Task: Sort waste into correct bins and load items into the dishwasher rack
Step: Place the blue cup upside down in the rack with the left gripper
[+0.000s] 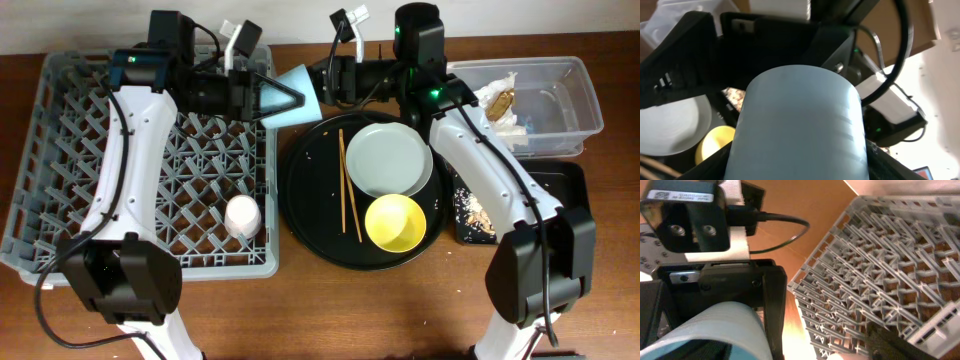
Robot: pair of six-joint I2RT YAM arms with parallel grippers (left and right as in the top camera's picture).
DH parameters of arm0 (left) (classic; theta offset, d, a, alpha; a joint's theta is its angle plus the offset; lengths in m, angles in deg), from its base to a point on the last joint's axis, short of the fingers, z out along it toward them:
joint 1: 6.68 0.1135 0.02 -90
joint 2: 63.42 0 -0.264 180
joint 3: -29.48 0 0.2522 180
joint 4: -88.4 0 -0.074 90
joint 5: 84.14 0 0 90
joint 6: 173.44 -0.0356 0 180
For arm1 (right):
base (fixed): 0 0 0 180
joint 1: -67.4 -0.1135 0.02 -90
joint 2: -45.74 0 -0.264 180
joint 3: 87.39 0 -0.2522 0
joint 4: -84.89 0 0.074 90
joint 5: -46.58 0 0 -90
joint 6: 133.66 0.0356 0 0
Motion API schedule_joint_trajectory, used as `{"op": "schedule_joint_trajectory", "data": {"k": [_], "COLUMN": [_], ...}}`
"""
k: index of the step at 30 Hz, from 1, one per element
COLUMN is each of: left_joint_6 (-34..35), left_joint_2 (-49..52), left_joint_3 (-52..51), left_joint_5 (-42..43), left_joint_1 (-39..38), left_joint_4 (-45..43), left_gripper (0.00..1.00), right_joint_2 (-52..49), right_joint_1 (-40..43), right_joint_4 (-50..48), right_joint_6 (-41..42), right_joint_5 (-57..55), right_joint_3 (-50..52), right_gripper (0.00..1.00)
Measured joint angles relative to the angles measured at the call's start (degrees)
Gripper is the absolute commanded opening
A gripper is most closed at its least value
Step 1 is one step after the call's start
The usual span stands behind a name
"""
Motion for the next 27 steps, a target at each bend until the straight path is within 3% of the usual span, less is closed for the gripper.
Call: {"op": "schedule_joint_trajectory", "data": {"k": [4,11,16,20,27], "left_joint_6": [0.5,10.12,15.47,17.94,18.78], "left_joint_2": [0.0,0.02,0.04,3.06,10.49], "left_joint_3": [0.0,0.31,0.94,1.62,1.6], "left_joint_5": [-11.19,-52.33,-72.76,-78.64,-80.7], "left_joint_1": [0.13,0.5,-0.72,-3.45,-6.01], "left_joint_4": [0.07,4.9,9.22,10.47,8.09], "left_gripper": [0.62,0.62,0.62,0.62,0.63], "right_joint_2": [0.0,-0.02,-0.02,0.0,-0.02], "right_joint_1": [2.86,9.22,9.35,9.35,9.35], "right_joint_4": [6.45,28.33,36.13,40.3,42.1], "right_joint_6": [-1.29,-8.63,-12.11,-14.19,-15.76], "right_joint_5": [-1.57,-10.69,-17.55,-20.9,-23.41], "right_joint_3": [-0.04,-0.11,-0.11,-0.11,-0.11], "right_gripper": [0.95,0.96,0.96,0.96,0.96]}}
